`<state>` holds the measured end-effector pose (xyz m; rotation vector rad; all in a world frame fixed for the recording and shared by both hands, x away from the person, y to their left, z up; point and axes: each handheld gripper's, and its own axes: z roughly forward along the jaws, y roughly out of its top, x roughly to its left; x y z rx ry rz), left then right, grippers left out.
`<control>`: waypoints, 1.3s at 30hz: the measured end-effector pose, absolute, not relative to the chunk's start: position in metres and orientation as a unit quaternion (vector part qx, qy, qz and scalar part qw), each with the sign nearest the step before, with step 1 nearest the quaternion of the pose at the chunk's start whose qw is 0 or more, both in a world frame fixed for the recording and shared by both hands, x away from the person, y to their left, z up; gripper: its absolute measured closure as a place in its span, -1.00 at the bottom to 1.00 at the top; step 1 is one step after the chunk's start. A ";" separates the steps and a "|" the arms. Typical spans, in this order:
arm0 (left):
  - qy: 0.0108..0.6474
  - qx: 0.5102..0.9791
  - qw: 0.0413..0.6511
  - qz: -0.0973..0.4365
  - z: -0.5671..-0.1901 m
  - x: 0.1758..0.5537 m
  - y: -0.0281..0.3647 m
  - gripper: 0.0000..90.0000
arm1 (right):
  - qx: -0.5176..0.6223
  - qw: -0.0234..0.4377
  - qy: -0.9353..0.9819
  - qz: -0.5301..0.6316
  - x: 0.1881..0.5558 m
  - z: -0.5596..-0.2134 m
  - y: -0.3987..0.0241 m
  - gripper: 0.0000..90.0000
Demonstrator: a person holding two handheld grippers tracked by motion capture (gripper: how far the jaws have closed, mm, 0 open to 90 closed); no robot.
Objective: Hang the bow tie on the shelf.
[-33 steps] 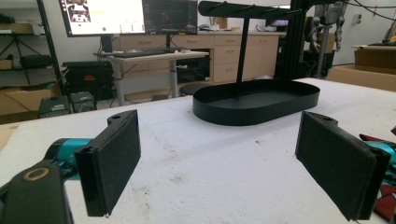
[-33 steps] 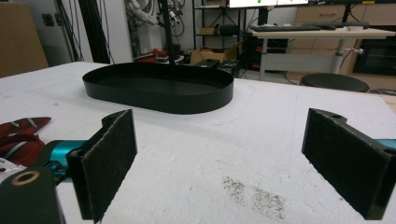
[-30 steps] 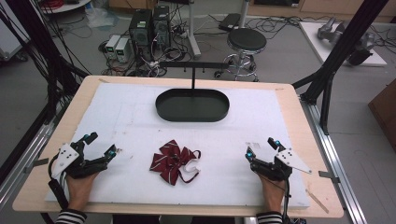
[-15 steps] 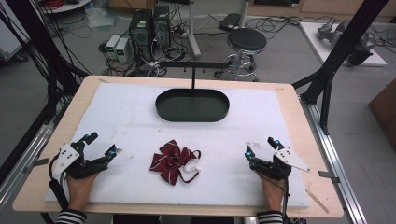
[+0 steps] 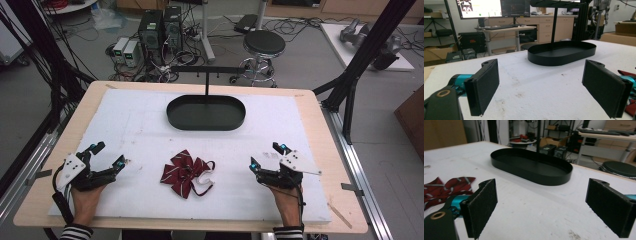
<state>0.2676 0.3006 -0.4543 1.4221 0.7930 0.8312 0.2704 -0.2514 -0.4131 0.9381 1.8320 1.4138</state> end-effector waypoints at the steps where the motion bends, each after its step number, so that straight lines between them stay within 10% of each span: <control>1: 0.342 0.618 0.609 0.362 -0.454 0.268 0.300 -0.67 | 0.350 0.315 0.703 0.533 0.270 -0.411 -0.248 -0.79; 39: 0.345 0.611 0.611 0.367 -0.454 0.266 0.301 -0.68 | 0.225 0.104 0.861 0.443 0.288 -0.401 -0.146 -0.50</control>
